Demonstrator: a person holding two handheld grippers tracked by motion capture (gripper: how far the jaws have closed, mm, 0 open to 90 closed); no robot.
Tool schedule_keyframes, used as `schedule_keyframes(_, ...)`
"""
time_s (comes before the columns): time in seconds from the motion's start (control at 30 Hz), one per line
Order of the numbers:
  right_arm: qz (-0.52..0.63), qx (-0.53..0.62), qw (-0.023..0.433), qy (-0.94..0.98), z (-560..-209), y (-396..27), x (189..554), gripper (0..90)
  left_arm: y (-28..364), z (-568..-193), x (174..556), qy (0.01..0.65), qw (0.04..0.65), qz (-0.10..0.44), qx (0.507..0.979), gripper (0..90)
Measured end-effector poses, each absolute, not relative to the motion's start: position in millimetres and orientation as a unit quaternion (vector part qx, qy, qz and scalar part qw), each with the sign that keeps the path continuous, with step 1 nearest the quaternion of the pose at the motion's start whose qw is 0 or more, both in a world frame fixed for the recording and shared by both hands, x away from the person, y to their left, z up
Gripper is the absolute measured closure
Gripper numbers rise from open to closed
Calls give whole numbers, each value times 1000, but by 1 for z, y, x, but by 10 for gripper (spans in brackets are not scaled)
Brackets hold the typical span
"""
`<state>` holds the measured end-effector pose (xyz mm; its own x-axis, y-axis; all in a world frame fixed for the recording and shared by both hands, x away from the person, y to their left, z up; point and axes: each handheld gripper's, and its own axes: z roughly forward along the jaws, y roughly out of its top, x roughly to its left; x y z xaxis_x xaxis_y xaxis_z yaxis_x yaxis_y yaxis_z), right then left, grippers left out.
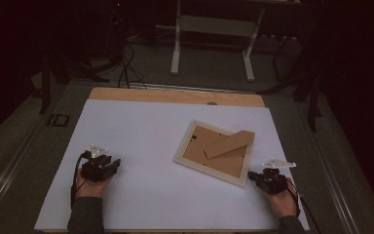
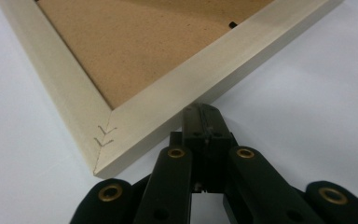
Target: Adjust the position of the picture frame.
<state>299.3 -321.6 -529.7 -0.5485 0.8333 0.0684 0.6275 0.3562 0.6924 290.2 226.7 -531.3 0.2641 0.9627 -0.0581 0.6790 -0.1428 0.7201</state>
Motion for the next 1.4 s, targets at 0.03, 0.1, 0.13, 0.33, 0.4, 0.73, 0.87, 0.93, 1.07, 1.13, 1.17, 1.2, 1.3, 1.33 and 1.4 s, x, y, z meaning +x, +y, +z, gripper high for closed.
schedule_keyframes(0.03,345,450,148,810,-530,-321,299,900,227,-531,290,566,327,217,725,600)
schedule_keyframes(0.1,347,445,143,813,-530,-319,299,900,227,-531,290,567,327,217,724,599)
schedule_keyframes(0.13,349,441,141,815,-530,-317,299,900,227,-531,290,567,327,217,724,599)
schedule_keyframes(0.33,350,417,133,828,-530,-307,298,900,227,-530,290,568,330,218,721,585)
schedule_keyframes(0.4,352,414,131,829,-530,-305,298,900,227,-530,289,568,332,219,721,585)
schedule_keyframes(0.73,357,396,117,838,-531,-295,298,900,226,-530,289,568,330,222,720,562)
schedule_keyframes(0.87,360,387,110,842,-531,-291,297,900,226,-530,289,568,331,220,721,561)
schedule_keyframes(0.93,361,382,108,844,-531,-288,297,900,226,-530,289,568,331,216,722,561)
schedule_keyframes(1.07,360,372,106,849,-531,-282,297,900,224,-530,289,566,331,212,725,561)
schedule_keyframes(1.13,360,369,105,850,-531,-280,297,900,224,-530,289,564,334,207,726,561)
schedule_keyframes(1.17,361,367,105,851,-531,-279,297,900,223,-529,289,564,334,205,726,561)
schedule_keyframes(1.2,361,366,105,851,-531,-278,297,900,222,-529,289,563,335,205,727,561)
schedule_keyframes(1.3,360,360,103,854,-531,-273,296,900,220,-529,289,561,336,205,729,559)
schedule_keyframes(1.33,360,358,103,855,-531,-271,296,900,219,-529,289,560,335,205,729,558)
schedule_keyframes(1.4,359,352,102,858,-531,-267,296,900,218,-529,288,559,335,204,731,558)
